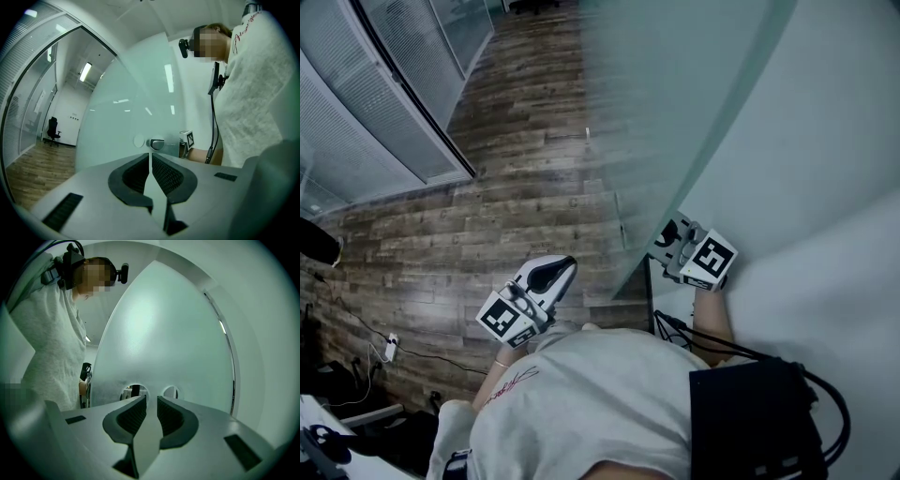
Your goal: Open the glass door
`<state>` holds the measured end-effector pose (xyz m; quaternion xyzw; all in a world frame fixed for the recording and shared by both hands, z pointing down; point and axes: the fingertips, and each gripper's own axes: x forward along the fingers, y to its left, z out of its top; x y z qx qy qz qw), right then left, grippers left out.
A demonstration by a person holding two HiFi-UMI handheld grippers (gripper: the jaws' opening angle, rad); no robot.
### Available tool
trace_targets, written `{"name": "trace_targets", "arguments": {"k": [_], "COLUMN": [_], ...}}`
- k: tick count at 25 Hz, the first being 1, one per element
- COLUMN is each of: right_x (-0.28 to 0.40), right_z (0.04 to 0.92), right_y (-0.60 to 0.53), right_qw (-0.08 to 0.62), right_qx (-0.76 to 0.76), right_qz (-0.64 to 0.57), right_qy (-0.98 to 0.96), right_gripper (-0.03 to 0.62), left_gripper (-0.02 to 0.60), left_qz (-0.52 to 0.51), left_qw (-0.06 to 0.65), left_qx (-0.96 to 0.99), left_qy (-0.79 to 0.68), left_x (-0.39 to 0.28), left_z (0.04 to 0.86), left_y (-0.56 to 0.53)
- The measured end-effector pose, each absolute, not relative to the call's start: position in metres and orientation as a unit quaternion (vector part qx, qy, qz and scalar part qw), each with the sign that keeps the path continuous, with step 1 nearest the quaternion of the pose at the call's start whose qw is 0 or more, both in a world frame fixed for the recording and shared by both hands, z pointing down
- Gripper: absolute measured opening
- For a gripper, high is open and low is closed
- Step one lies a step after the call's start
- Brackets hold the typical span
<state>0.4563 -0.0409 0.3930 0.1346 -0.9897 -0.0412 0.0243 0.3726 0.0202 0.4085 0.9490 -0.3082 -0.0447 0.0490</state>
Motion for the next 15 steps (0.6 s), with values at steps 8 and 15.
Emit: {"name": "trace_targets", "arguments": {"k": [8, 15], "right_x": [0.463, 0.469], "right_z": [0.393, 0.381], "right_y": [-0.045, -0.046], "right_qw": [0.023, 0.014], "right_qx": [0.166, 0.223], "right_qz": [-0.036, -0.109], "right_qy": [-0.985, -0.968], "right_gripper": [0.083, 0.083], "left_gripper": [0.035, 0.034], "left_qz": [-0.042, -0.045], "left_qw": [0.051, 0.066], "left_qx": [0.953, 0.958], "left_qy": [-0.296, -0.276], "left_x": [0.38, 0.383], "left_z": [0.41, 0.418], "left_y": [0.017, 0.009]}}
